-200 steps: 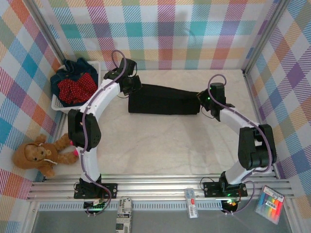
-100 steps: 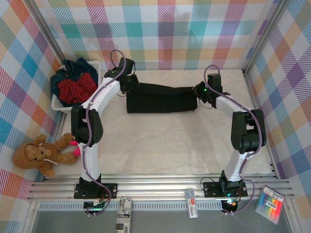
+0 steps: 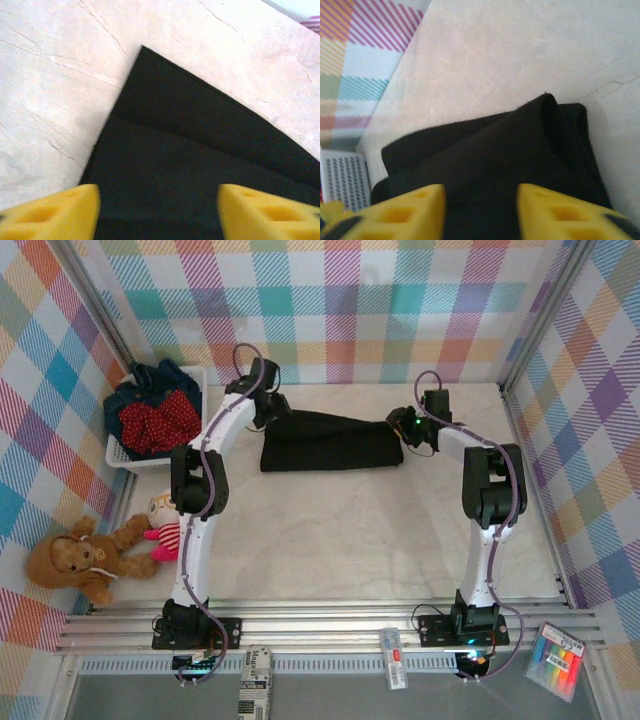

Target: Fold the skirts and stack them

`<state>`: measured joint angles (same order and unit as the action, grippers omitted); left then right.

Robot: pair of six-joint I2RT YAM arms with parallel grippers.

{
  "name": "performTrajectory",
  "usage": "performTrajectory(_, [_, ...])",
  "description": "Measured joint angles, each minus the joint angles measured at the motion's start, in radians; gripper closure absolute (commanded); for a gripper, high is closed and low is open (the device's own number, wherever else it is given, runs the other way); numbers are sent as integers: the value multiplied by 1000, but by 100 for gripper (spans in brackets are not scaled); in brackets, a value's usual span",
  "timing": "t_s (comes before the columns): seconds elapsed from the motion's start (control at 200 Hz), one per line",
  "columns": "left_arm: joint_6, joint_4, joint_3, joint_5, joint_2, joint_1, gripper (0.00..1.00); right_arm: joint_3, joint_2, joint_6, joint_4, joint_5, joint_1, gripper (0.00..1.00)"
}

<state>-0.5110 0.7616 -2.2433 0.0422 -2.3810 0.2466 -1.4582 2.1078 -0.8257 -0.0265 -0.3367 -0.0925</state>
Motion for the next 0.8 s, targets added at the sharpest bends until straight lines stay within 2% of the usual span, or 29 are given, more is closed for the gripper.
performTrajectory(0.07, [0,4,-1,-12,7,-8,0,-2,-10,30,3,-24,2,16])
performTrajectory(0.09, [3,1,1,-21,11,-10,0,-2,-15,29,7,-29,2,3])
performTrajectory(0.1, [3,-1,3,-26,14,-10,0,-2,-17,37,7,-35,2,0])
performTrajectory(0.275, [-1,-33,105,-156,84,-5,0,-3,-52,60,13,-121,-6,1])
performTrajectory(0.5, [-50,-108,129,-363,62,34,0,-56,-8,37,13,-178,-67,1])
performTrajectory(0.69, [-62,-140,123,-430,-9,40,0,-107,76,14,22,-196,-87,1])
performTrajectory(0.8, [-61,-135,46,-443,-97,37,0,-144,125,15,55,-196,-84,1])
